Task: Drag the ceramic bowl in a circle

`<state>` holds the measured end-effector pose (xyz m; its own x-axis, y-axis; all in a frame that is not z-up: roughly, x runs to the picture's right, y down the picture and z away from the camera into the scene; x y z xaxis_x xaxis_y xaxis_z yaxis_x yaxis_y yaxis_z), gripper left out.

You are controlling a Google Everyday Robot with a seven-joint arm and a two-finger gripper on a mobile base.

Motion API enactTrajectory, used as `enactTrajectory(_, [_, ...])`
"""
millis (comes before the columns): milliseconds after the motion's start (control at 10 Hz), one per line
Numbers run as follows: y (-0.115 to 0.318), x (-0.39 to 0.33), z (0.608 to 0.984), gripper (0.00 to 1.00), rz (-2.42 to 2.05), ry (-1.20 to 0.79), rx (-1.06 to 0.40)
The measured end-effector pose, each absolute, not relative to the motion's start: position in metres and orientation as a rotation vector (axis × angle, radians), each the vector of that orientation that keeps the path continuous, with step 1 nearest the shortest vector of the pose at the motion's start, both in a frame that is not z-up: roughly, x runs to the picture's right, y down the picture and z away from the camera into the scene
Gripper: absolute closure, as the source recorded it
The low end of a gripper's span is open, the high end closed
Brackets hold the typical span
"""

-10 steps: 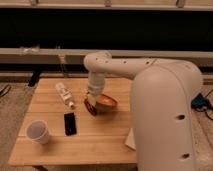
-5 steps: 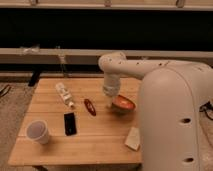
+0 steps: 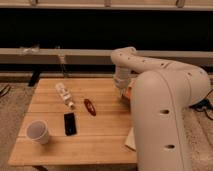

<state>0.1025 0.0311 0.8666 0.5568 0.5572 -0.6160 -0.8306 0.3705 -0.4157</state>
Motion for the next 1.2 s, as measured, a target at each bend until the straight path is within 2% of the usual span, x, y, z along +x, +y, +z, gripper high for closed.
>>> enactTrajectory(300, [0.007,0.093,0.896,1.0,0.915,0.384,-0.74])
enactTrajectory(600, [-0.007,0.041,0.905,1.0,0.837,0.297,-0.735])
enactTrajectory(800, [-0.007,0.005,0.897,1.0,0.774,0.226,-0.745])
enactTrajectory(1200, [0.024,-0.052,0.85,1.0,0.628,0.104,-0.8])
